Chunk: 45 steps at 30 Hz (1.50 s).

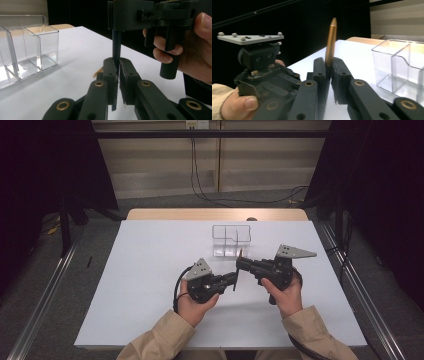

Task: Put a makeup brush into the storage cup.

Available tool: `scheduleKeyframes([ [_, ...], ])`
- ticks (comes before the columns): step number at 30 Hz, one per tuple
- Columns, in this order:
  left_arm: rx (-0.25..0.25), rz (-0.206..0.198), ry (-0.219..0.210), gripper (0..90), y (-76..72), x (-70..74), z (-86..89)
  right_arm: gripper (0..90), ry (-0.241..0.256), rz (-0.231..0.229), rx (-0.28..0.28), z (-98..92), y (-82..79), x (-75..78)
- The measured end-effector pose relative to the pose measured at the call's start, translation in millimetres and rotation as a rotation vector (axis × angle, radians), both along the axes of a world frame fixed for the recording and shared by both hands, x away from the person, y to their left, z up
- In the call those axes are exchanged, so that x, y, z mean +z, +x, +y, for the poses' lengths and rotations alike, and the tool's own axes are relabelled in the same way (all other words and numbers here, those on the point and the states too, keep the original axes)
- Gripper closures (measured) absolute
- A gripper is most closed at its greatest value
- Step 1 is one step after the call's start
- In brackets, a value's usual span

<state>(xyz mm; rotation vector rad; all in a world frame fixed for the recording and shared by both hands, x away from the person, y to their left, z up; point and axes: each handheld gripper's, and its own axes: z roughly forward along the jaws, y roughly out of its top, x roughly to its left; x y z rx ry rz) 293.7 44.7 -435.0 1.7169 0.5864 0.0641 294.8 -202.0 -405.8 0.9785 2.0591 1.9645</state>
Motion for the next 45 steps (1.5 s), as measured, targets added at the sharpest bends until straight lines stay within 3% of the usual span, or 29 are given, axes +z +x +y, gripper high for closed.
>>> scheduleKeyframes([
  [6, -0.002, 0.008, -0.023, 84.1, 1.2, 1.3, 2.2, 83.4, 0.015, -0.001, 0.010, 1.1, 1.8, 1.6],
  [10, -0.002, 0.012, -0.023, 83.7, 2.0, 0.3, 2.4, 83.5, -0.011, -0.019, 0.017, 2.8, 2.2, 3.1],
  [16, -0.004, 0.005, -0.038, 80.4, 2.3, 2.1, 3.1, 83.5, -0.010, -0.028, 0.020, 2.7, 2.9, 3.5],
  [27, -0.016, -0.017, -0.044, 65.7, 3.5, 5.6, 4.1, 83.5, -0.011, -0.049, 0.011, -2.1, 5.8, 9.2],
  [38, -0.018, -0.066, -0.086, 39.4, 8.3, 11.0, 10.2, 83.5, -0.026, -0.062, 0.015, -5.8, 6.9, 10.7],
  [45, -0.026, -0.092, -0.087, 24.6, 9.5, 14.5, 16.1, 83.5, -0.027, -0.067, 0.018, -5.7, 7.6, 10.8],
])
